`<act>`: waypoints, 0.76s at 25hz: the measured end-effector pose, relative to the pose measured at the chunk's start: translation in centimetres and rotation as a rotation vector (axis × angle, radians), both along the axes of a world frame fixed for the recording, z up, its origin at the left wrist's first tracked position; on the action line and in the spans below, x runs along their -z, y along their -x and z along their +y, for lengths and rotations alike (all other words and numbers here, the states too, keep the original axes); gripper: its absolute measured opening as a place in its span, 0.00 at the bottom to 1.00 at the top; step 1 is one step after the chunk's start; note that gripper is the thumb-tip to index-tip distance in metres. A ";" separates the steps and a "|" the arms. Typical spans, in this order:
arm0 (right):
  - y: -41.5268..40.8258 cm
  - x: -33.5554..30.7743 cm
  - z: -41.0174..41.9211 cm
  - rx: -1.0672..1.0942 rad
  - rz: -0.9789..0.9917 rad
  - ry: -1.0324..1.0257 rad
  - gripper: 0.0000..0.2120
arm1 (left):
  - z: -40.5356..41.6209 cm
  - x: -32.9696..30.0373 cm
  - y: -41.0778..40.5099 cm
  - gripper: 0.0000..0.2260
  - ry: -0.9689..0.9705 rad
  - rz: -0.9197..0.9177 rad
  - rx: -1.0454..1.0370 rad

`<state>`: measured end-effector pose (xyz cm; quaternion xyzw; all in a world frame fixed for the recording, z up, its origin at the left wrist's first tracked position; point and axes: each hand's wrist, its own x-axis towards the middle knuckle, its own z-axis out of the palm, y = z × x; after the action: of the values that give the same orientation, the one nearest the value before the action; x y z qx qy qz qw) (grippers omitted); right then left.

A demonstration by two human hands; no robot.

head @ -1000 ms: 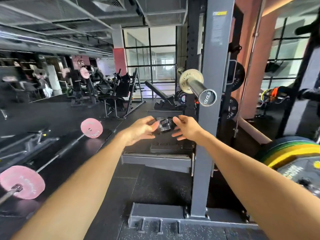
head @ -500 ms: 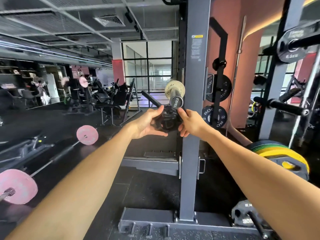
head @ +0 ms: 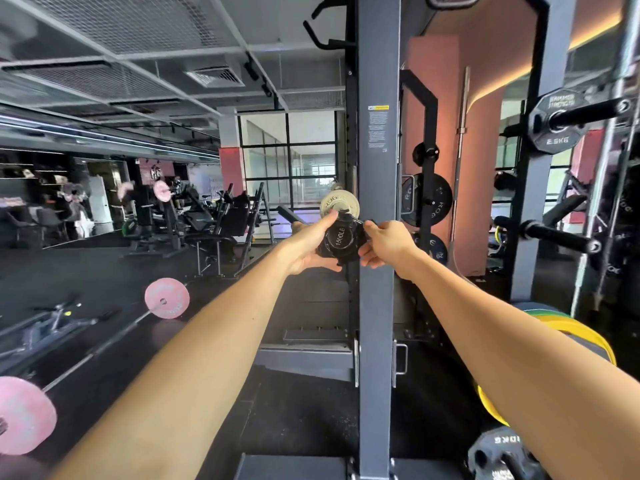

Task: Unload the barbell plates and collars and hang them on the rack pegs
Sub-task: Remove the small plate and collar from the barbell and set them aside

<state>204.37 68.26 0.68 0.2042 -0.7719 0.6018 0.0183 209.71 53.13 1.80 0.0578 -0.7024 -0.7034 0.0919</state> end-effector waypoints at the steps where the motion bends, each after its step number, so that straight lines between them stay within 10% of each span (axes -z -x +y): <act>1: 0.4 0.0 -0.1 0.019 0.011 -0.021 0.14 | 0.1 0.1 0.3 0.30 -0.017 0.002 -0.017; 19: 14.4 0.0 -4.9 0.060 -0.081 0.069 0.16 | -4.3 -0.5 14.0 0.21 0.194 -0.101 -0.112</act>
<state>190.01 63.37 0.72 0.1558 -0.7567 0.6348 0.0123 195.74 48.88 2.33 0.1231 -0.7666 -0.6220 0.1009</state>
